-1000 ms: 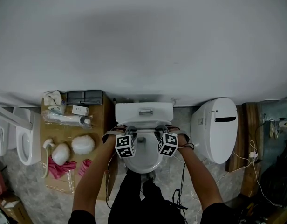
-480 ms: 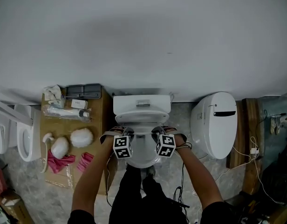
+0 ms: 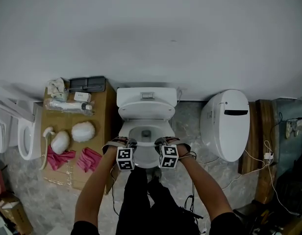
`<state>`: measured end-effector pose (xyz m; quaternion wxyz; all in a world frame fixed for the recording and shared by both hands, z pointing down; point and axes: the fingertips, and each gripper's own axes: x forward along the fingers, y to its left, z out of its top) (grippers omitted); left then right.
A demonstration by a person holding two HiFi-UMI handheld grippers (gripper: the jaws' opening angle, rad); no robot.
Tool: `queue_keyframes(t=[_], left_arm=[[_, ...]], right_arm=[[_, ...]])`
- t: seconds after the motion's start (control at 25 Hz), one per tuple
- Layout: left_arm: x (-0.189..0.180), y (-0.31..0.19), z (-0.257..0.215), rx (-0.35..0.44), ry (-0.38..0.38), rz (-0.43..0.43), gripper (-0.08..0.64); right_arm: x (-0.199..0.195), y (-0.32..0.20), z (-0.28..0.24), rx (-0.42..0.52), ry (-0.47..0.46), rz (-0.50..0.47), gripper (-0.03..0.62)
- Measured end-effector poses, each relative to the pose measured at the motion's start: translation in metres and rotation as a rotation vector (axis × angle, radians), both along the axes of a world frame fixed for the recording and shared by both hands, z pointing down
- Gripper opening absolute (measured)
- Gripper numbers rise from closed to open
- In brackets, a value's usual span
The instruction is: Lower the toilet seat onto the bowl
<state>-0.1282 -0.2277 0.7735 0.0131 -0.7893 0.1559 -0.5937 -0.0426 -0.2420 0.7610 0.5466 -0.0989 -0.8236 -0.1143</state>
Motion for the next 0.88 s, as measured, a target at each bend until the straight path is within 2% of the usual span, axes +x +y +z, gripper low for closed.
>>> queue_keyframes(t=[0.2, 0.36, 0.56, 0.72, 0.88], left_arm=[[0.009, 0.03, 0.013, 0.023, -0.012, -0.046, 0.069], [0.018, 0.053, 0.028, 0.032, -0.032, -0.026, 0.074], [0.021, 0.081, 0.051, 0.024, -0.015, -0.043, 0.078], [0.028, 0.1, 0.07, 0.022, -0.031, 0.012, 0.08], [0.034, 0.114, 0.086, 0.026, -0.019, 0.048, 0.084]], right_arm=[[0.008, 0.031, 0.018, -0.001, -0.017, -0.02, 0.083], [0.015, 0.055, 0.035, -0.007, -0.005, -0.047, 0.086], [0.021, 0.08, 0.058, 0.007, 0.011, -0.084, 0.091], [0.03, 0.1, 0.078, 0.005, 0.037, -0.103, 0.098], [0.032, 0.115, 0.096, 0.009, 0.029, -0.08, 0.104]])
